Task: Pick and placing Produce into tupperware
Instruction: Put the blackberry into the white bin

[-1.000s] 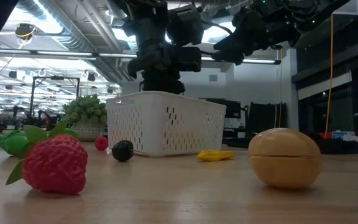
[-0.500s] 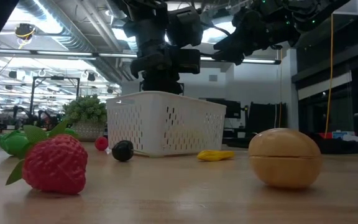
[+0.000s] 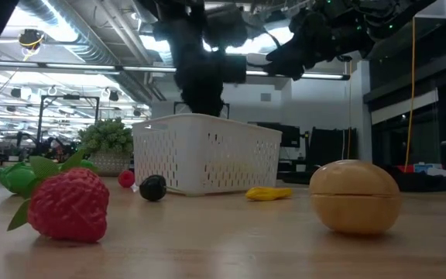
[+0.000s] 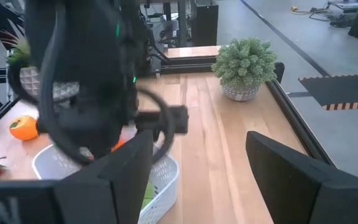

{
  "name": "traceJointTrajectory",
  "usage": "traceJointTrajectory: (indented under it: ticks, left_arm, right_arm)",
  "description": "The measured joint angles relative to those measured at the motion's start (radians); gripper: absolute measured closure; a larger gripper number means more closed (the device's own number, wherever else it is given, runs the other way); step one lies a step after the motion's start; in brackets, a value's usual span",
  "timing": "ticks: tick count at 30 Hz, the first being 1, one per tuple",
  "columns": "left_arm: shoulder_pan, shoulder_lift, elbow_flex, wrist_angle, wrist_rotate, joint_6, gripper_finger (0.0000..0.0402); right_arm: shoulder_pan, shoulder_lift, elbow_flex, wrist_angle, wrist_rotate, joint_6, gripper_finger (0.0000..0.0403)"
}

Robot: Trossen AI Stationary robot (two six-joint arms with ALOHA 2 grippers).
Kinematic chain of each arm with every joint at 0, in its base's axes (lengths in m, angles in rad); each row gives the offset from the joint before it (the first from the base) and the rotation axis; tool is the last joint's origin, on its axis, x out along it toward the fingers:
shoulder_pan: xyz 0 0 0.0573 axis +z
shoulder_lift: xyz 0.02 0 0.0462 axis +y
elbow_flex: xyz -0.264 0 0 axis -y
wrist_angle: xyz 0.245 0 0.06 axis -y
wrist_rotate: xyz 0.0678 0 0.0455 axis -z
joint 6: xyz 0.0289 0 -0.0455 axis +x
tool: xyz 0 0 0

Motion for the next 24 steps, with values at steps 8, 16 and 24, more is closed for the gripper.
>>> traceJointTrajectory:
  ticks: [8,16,24]
  left_arm:
    - [0.037,-0.23,-0.053,0.14,0.0,0.0,0.0236]
    - [0.054,-0.513,-0.347,0.391,-0.001,-0.037,0.0252]
    - [0.059,-0.757,-0.692,0.64,-0.002,0.014,0.027]
  right_arm:
    - [0.0,-0.087,0.0,-0.041,-0.052,0.0,0.0144]
    - [0.007,-0.213,-0.013,-0.143,-0.054,-0.029,0.0144]
    - [0.049,-0.272,-0.179,0.001,-0.052,-0.054,0.0144]
